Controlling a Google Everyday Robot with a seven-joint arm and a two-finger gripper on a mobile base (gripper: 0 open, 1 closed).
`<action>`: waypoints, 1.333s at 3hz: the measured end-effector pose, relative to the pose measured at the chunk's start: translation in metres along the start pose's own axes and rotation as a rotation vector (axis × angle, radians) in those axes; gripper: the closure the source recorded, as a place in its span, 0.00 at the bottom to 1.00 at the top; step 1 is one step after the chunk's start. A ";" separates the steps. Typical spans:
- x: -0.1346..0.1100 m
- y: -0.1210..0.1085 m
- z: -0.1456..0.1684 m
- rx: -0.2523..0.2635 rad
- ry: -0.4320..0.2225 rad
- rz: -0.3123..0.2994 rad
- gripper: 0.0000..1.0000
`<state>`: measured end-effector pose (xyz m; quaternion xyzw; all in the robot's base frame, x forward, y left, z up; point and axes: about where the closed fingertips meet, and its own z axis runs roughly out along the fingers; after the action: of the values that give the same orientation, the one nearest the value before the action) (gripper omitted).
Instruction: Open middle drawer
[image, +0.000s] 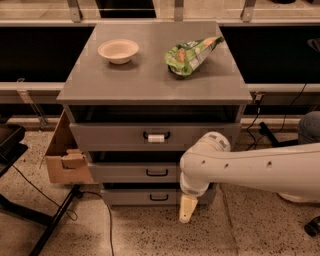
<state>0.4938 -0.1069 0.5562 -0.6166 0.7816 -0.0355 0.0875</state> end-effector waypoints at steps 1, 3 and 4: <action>-0.018 -0.026 0.037 0.029 -0.027 -0.052 0.00; -0.031 -0.075 0.099 0.032 -0.057 -0.085 0.00; -0.027 -0.091 0.120 0.024 -0.062 -0.075 0.00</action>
Offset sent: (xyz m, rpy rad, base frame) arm 0.1182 0.0247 -0.0885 0.0419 -0.0901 0.1240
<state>0.6089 -0.0958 0.4560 -0.6450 0.7545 -0.0290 0.1178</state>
